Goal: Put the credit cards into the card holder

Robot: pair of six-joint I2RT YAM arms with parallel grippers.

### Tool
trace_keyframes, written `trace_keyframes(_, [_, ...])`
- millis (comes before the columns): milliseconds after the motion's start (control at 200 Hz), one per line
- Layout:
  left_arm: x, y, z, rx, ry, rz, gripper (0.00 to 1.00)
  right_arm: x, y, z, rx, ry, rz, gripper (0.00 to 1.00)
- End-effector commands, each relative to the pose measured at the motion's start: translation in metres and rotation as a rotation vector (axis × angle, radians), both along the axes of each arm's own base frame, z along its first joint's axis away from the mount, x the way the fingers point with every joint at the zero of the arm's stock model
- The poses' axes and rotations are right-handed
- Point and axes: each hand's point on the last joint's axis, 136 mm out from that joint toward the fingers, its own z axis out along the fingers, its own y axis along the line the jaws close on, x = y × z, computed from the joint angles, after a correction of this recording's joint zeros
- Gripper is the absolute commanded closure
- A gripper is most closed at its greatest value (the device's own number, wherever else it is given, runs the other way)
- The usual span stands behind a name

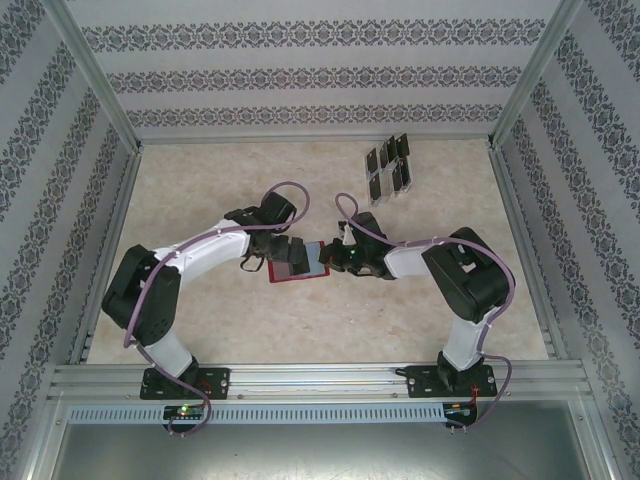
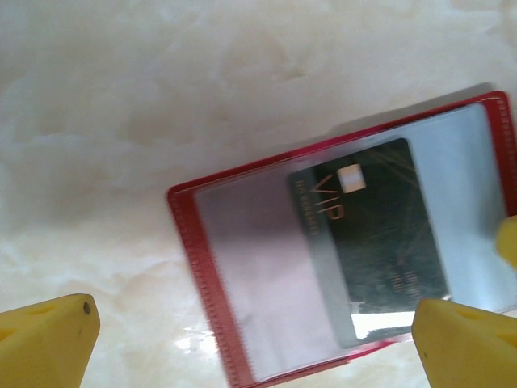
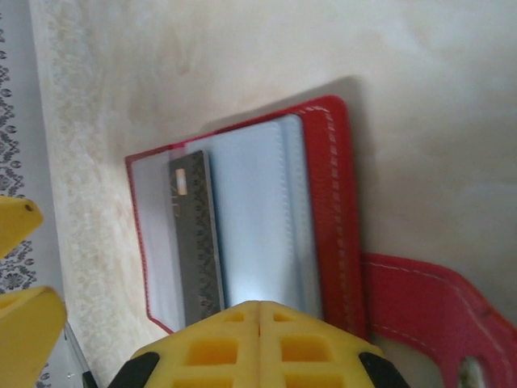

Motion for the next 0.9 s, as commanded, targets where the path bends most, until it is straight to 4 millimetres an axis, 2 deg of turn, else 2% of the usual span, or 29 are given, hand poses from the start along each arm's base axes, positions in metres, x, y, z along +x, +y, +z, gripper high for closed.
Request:
trace_keyframes(0, [0.005,-0.027,-0.005,-0.060,0.011,-0.003,0.00,-0.001,-0.007,-0.012,-0.020,0.010,-0.012,1.00])
trace_keyframes(170, [0.008,-0.046,-0.016,-0.053,0.020,-0.024,0.00,-0.003,-0.008,-0.015,-0.022,0.016,-0.014,1.00])
trace_keyframes(360, [0.010,-0.051,-0.026,-0.019,0.023,-0.026,0.00,-0.005,-0.009,-0.017,-0.024,0.020,-0.014,1.00])
trace_keyframes(894, [0.006,-0.025,-0.046,0.137,0.044,-0.001,0.00,-0.006,-0.013,-0.026,-0.037,0.039,-0.026,1.00])
